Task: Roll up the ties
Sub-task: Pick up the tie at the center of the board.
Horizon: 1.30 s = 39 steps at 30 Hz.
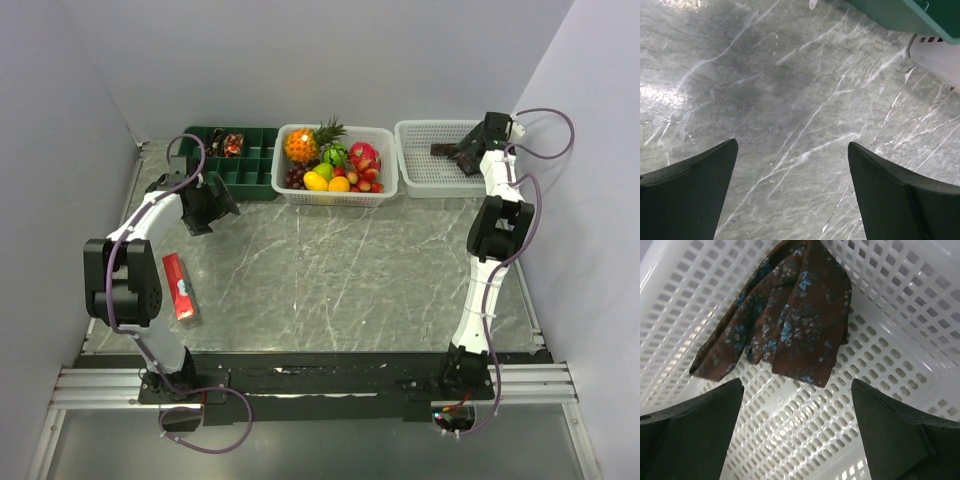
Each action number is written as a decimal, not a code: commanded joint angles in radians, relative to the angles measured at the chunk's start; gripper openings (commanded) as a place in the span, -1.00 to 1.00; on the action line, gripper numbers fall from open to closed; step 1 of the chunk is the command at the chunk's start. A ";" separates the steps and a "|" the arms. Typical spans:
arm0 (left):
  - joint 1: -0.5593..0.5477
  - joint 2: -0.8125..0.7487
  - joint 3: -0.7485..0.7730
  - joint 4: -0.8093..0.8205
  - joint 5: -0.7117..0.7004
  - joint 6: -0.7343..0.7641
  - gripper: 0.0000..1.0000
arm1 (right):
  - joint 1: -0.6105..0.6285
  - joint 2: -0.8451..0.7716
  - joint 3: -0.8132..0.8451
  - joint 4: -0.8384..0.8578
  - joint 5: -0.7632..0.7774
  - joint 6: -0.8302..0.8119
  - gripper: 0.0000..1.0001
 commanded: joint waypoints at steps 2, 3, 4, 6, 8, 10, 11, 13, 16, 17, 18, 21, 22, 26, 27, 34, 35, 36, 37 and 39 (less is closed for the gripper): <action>-0.004 -0.017 -0.022 0.066 0.042 -0.002 0.98 | -0.022 0.006 0.002 0.118 0.065 0.067 0.89; -0.004 -0.018 -0.028 0.074 0.046 -0.002 0.98 | -0.024 0.020 0.019 0.120 0.059 0.076 0.86; -0.006 -0.018 -0.036 0.080 0.054 -0.004 0.98 | -0.024 0.049 0.042 0.114 0.059 0.082 0.79; -0.010 -0.020 -0.042 0.094 0.066 -0.005 0.98 | -0.025 0.077 0.093 0.112 0.049 0.106 0.74; -0.013 -0.018 -0.043 0.099 0.075 -0.007 0.96 | -0.034 0.102 0.103 0.114 0.020 0.137 0.59; -0.018 -0.018 -0.043 0.107 0.082 -0.008 0.96 | -0.044 0.114 0.100 0.115 -0.010 0.189 0.55; -0.021 -0.020 -0.043 0.111 0.092 -0.010 0.96 | -0.054 0.120 0.113 0.100 -0.017 0.202 0.55; -0.023 -0.018 -0.040 0.120 0.106 -0.008 0.93 | -0.059 0.149 0.142 0.075 -0.039 0.229 0.56; -0.027 -0.012 -0.031 0.126 0.124 -0.013 0.93 | -0.074 0.161 0.162 0.057 -0.073 0.260 0.55; -0.029 -0.011 -0.028 0.128 0.134 -0.014 0.93 | -0.076 0.161 0.148 0.058 -0.095 0.266 0.53; -0.030 -0.011 -0.028 0.131 0.138 -0.016 0.93 | -0.085 0.166 0.145 0.057 -0.105 0.283 0.47; -0.036 -0.006 -0.026 0.134 0.146 -0.019 0.91 | -0.094 0.171 0.130 0.072 -0.155 0.303 -0.02; -0.036 -0.008 -0.028 0.134 0.147 -0.019 0.92 | -0.097 0.171 0.120 0.081 -0.183 0.308 -0.14; -0.044 -0.020 -0.033 0.127 0.141 -0.016 0.89 | -0.096 0.155 0.076 0.101 -0.208 0.308 -0.56; -0.044 -0.023 -0.037 0.125 0.137 -0.016 0.89 | -0.097 0.145 0.070 0.103 -0.220 0.305 -0.73; -0.046 -0.087 -0.074 0.130 0.128 -0.010 0.89 | -0.096 0.025 -0.033 0.209 -0.287 0.303 -1.00; -0.046 -0.096 -0.080 0.133 0.128 -0.010 0.89 | -0.094 0.007 -0.033 0.221 -0.295 0.300 -1.00; -0.046 -0.104 -0.091 0.136 0.129 -0.011 0.89 | -0.093 -0.030 -0.038 0.235 -0.307 0.294 -1.00; -0.046 -0.119 -0.097 0.140 0.128 -0.016 0.89 | -0.090 -0.048 -0.033 0.236 -0.310 0.291 -1.00; -0.046 -0.136 -0.111 0.145 0.134 -0.017 0.89 | -0.082 -0.114 -0.042 0.273 -0.338 0.269 -1.00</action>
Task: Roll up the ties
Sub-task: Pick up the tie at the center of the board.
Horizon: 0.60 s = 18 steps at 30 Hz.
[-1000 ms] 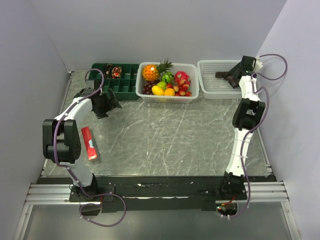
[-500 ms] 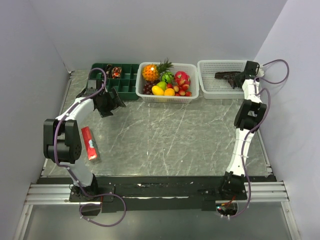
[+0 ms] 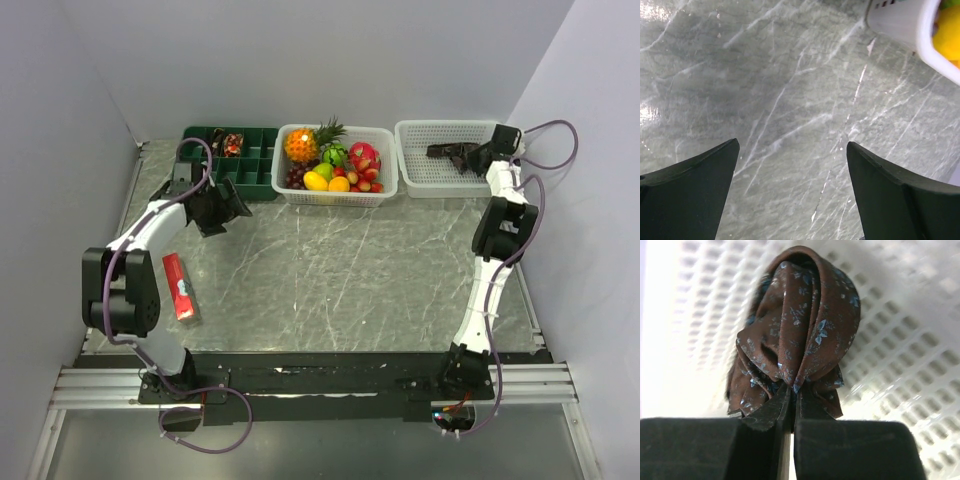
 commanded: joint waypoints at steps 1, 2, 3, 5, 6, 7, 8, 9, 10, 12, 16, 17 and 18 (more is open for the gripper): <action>-0.005 -0.097 -0.025 0.039 0.020 -0.014 0.89 | -0.015 -0.222 -0.004 0.083 -0.061 -0.007 -1.00; -0.005 -0.108 -0.040 0.042 0.026 -0.015 0.89 | -0.005 -0.244 -0.009 0.116 -0.087 -0.027 -1.00; -0.005 -0.120 -0.049 0.047 0.029 -0.018 0.89 | -0.001 -0.294 -0.023 0.142 -0.106 -0.033 -1.00; -0.005 -0.164 -0.083 0.065 0.032 -0.024 0.89 | 0.011 -0.346 -0.073 0.173 -0.124 -0.035 -1.00; -0.005 -0.180 -0.092 0.065 0.036 -0.024 0.89 | 0.030 -0.395 -0.086 0.205 -0.158 -0.043 -1.00; -0.005 -0.209 -0.099 0.064 0.035 -0.024 0.89 | 0.039 -0.415 -0.092 0.209 -0.172 -0.050 -1.00; -0.007 -0.224 -0.105 0.052 0.033 -0.021 0.89 | 0.048 -0.437 -0.087 0.200 -0.179 -0.075 -1.00; -0.007 -0.239 -0.106 0.042 0.023 -0.017 0.89 | 0.059 -0.477 -0.080 0.184 -0.193 -0.090 -1.00; -0.007 -0.271 -0.111 0.035 0.015 -0.009 0.89 | 0.080 -0.500 -0.081 0.172 -0.202 -0.104 -1.00; -0.005 -0.310 -0.129 0.025 0.004 -0.003 0.89 | 0.103 -0.584 -0.099 0.164 -0.236 -0.129 -1.00; -0.007 -0.419 -0.166 0.013 -0.002 -0.004 0.90 | 0.188 -0.750 -0.226 0.153 -0.302 -0.161 -1.00; -0.005 -0.439 -0.178 0.012 0.000 -0.006 0.89 | 0.205 -0.812 -0.248 0.150 -0.316 -0.178 -1.00; -0.005 -0.459 -0.184 0.006 0.001 -0.012 0.90 | 0.228 -0.842 -0.267 0.141 -0.327 -0.190 -1.00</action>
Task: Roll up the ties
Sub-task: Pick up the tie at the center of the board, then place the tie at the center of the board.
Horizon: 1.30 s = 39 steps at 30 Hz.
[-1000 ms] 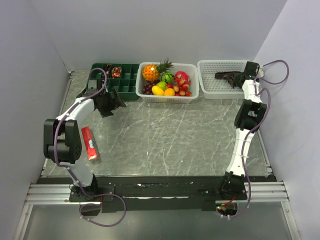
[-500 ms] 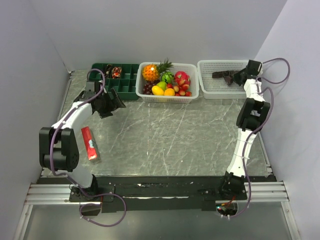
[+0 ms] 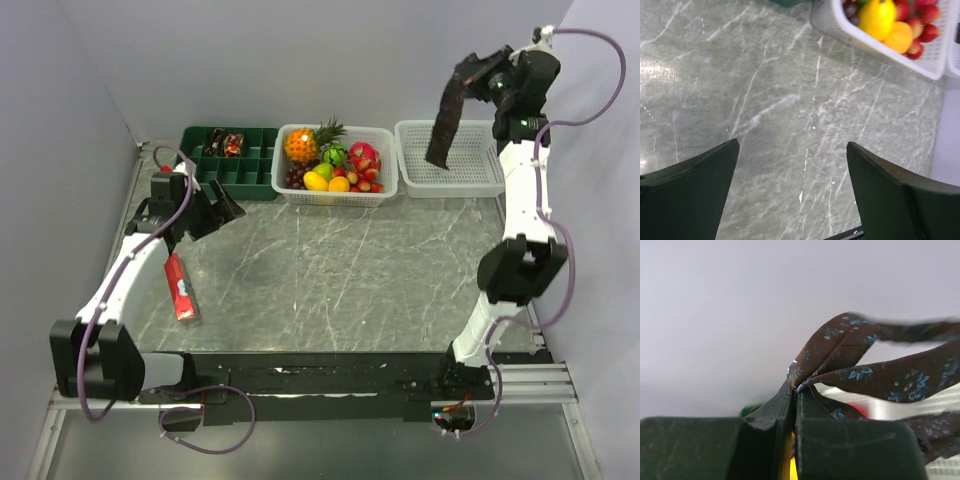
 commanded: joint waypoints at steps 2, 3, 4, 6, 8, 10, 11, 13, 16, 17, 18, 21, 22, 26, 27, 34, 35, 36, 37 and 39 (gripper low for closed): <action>-0.005 -0.153 -0.049 -0.012 0.003 -0.011 0.90 | 0.147 -0.232 -0.101 -0.032 -0.114 -0.104 -1.00; -0.005 -0.200 -0.057 -0.020 0.003 -0.017 0.90 | 0.159 -0.256 -0.109 -0.046 -0.122 -0.113 -1.00; -0.005 -0.226 -0.063 -0.026 0.000 -0.018 0.89 | 0.202 -0.281 -0.112 -0.058 -0.124 -0.122 -1.00; -0.005 -0.298 -0.080 -0.038 -0.014 -0.023 0.90 | 0.262 -0.350 -0.115 -0.083 -0.147 -0.122 -1.00; -0.005 -0.347 -0.099 -0.050 -0.029 -0.026 0.91 | 0.308 -0.410 -0.115 -0.080 -0.198 -0.104 -1.00; -0.003 -0.409 -0.112 -0.052 -0.040 -0.032 0.92 | 0.327 -0.456 -0.149 -0.052 -0.232 -0.067 -1.00; -0.003 -0.426 -0.129 -0.047 -0.041 -0.035 0.93 | 0.334 -0.506 -0.175 -0.029 -0.251 -0.028 -1.00; -0.003 -0.464 -0.146 -0.035 -0.047 -0.047 0.93 | 0.350 -0.552 -0.277 0.034 -0.294 0.015 -1.00; -0.003 -0.480 -0.169 -0.014 -0.021 -0.063 0.93 | 0.353 -0.652 -0.507 0.101 -0.314 0.046 -1.00; -0.003 -0.478 -0.175 -0.001 -0.012 -0.066 0.92 | 0.354 -0.707 -0.593 0.145 -0.323 0.074 -1.00; -0.003 -0.471 -0.178 0.005 0.011 -0.070 0.92 | 0.354 -0.730 -0.771 0.185 -0.344 0.082 -1.00; -0.005 -0.457 -0.191 0.017 0.035 -0.069 0.92 | 0.356 -0.798 -1.124 0.257 -0.363 0.025 -1.00; -0.005 -0.454 -0.194 0.022 0.038 -0.070 0.92 | 0.362 -0.810 -1.223 0.312 -0.340 0.013 -1.00; -0.011 -0.455 -0.261 0.078 0.086 -0.077 0.98 | 0.365 -0.809 -1.583 0.487 -0.305 0.004 -1.00; -0.026 -0.458 -0.278 0.116 0.100 -0.083 0.99 | 0.365 -0.806 -1.639 0.491 -0.291 -0.007 -1.00; -0.305 -0.470 -0.413 0.190 -0.015 -0.135 0.93 | 0.361 -0.832 -1.743 0.416 -0.181 -0.046 -1.00; -0.337 -0.470 -0.428 0.204 -0.036 -0.168 0.96 | 0.359 -0.844 -1.769 0.411 -0.155 -0.044 -1.00; -0.397 -0.466 -0.445 0.221 -0.043 -0.188 0.98 | 0.361 -0.859 -1.782 0.411 -0.144 -0.041 -1.00; -0.426 -0.461 -0.482 0.236 -0.049 -0.205 0.94 | 0.361 -0.890 -1.792 0.403 -0.130 -0.038 -1.00; -0.518 -0.438 -0.513 0.259 -0.101 -0.257 0.92 | 0.359 -0.927 -1.801 0.342 -0.057 -0.038 -1.00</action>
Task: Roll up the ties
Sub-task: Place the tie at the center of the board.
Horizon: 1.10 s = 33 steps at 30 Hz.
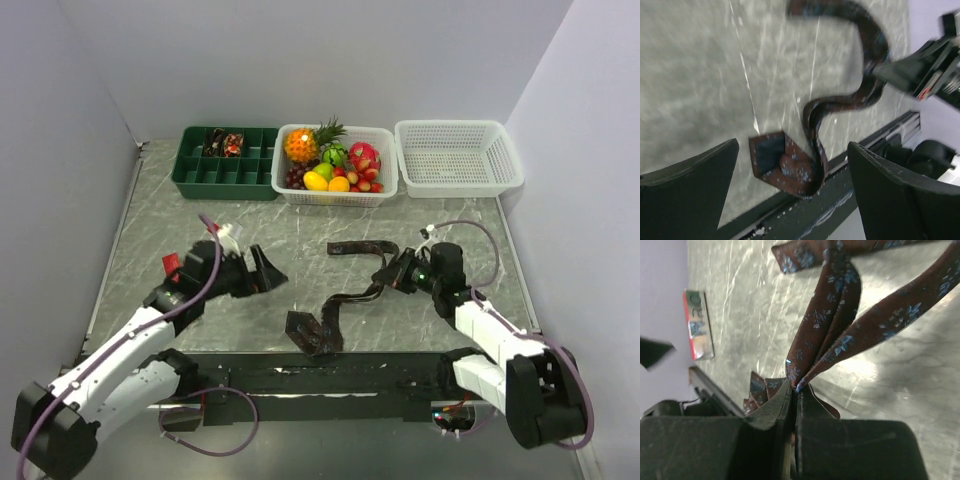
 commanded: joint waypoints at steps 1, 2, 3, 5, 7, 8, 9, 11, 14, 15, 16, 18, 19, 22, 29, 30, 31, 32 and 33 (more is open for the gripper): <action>-0.160 0.027 -0.077 0.092 -0.114 -0.122 0.93 | 0.002 -0.104 -0.030 -0.035 0.151 -0.031 -1.00; -0.189 0.057 -0.085 0.068 -0.137 -0.154 0.93 | -0.001 -0.118 -0.030 -0.056 0.170 -0.039 -1.00; -0.240 0.074 -0.086 0.043 -0.196 -0.171 0.96 | -0.001 -0.127 -0.030 -0.090 0.201 -0.049 -1.00; -0.277 0.125 -0.097 0.020 -0.232 -0.220 0.96 | -0.004 -0.144 -0.030 -0.109 0.206 -0.074 -1.00; -0.306 0.146 -0.109 -0.003 -0.245 -0.248 0.99 | -0.008 -0.150 -0.034 -0.125 0.206 -0.088 -1.00; -0.312 0.159 -0.118 0.001 -0.238 -0.269 0.99 | -0.007 -0.149 -0.041 -0.127 0.204 -0.091 -1.00; -0.315 0.163 -0.129 0.024 -0.229 -0.279 0.99 | -0.007 -0.150 -0.045 -0.127 0.204 -0.091 -1.00; -0.317 0.173 -0.161 0.055 -0.194 -0.305 0.99 | -0.008 -0.152 -0.048 -0.125 0.194 -0.088 -1.00; -0.317 0.197 -0.192 0.104 -0.160 -0.323 0.99 | -0.011 -0.146 -0.051 -0.139 0.208 -0.071 -1.00; -0.318 0.206 -0.195 0.118 -0.153 -0.322 0.99 | -0.010 -0.143 -0.053 -0.139 0.206 -0.071 -1.00; -0.318 0.222 -0.190 0.133 -0.143 -0.320 0.99 | -0.011 -0.141 -0.051 -0.144 0.206 -0.070 -1.00; -0.324 0.281 -0.168 0.139 -0.114 -0.311 0.99 | -0.011 -0.140 -0.048 -0.148 0.201 -0.070 -1.00; -0.327 0.306 -0.157 0.138 -0.108 -0.308 0.99 | -0.010 -0.140 -0.048 -0.152 0.201 -0.070 -1.00; -0.346 0.399 -0.131 0.156 -0.085 -0.299 0.99 | -0.010 -0.143 -0.047 -0.156 0.206 -0.076 -1.00; -0.401 0.502 -0.095 0.147 -0.117 -0.325 0.32 | -0.015 -0.150 -0.042 -0.159 0.214 -0.074 -1.00; -0.406 0.502 -0.097 0.146 -0.123 -0.326 0.13 | -0.013 -0.149 -0.044 -0.159 0.215 -0.070 -1.00; -0.410 0.501 -0.098 0.144 -0.125 -0.328 0.05 | -0.016 -0.146 -0.045 -0.159 0.209 -0.070 -1.00; -0.412 0.499 -0.100 0.144 -0.125 -0.329 -0.03 | -0.016 -0.143 -0.045 -0.159 0.209 -0.068 -1.00; -0.418 0.501 -0.106 0.150 -0.122 -0.331 -0.14 | -0.016 -0.135 -0.045 -0.159 0.208 -0.070 -1.00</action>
